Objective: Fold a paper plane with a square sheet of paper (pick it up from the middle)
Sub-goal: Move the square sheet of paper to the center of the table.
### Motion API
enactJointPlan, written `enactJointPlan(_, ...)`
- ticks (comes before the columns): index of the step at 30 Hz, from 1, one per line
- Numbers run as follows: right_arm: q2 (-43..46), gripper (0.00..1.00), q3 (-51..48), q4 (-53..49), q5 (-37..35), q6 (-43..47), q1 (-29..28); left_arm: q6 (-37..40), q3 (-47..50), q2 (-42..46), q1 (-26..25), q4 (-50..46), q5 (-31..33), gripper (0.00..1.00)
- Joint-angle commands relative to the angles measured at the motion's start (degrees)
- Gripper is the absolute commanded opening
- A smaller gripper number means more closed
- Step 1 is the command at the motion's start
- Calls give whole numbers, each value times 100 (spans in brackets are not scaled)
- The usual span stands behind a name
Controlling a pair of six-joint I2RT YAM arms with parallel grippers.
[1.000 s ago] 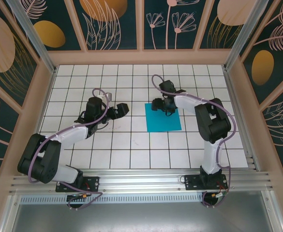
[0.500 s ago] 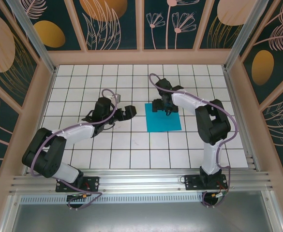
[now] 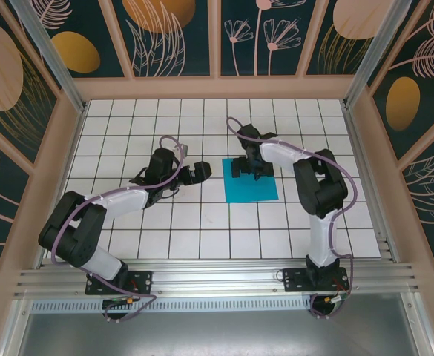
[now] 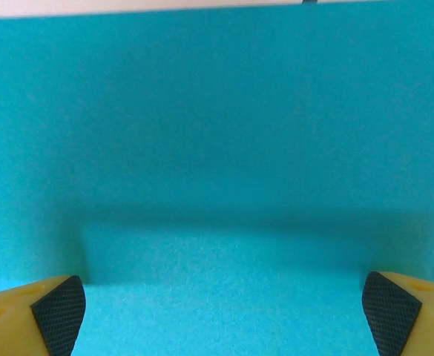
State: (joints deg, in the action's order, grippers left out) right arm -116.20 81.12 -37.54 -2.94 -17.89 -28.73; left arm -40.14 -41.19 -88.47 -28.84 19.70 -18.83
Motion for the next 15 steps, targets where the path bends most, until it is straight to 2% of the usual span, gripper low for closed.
enactJointPlan(1, -235, 99, 51, -162, 142, 108, -53, 50, -108, -39, -8, -47, 72, 99)
enactJointPlan(8, -331, 99, 57, -222, 14, 55, -61, 59, -65, 6, -3, -94, 107, 99)
enactJointPlan(15, 53, 99, 354, -393, -217, -21, -97, 65, -80, 17, -7, -102, 90, 98)
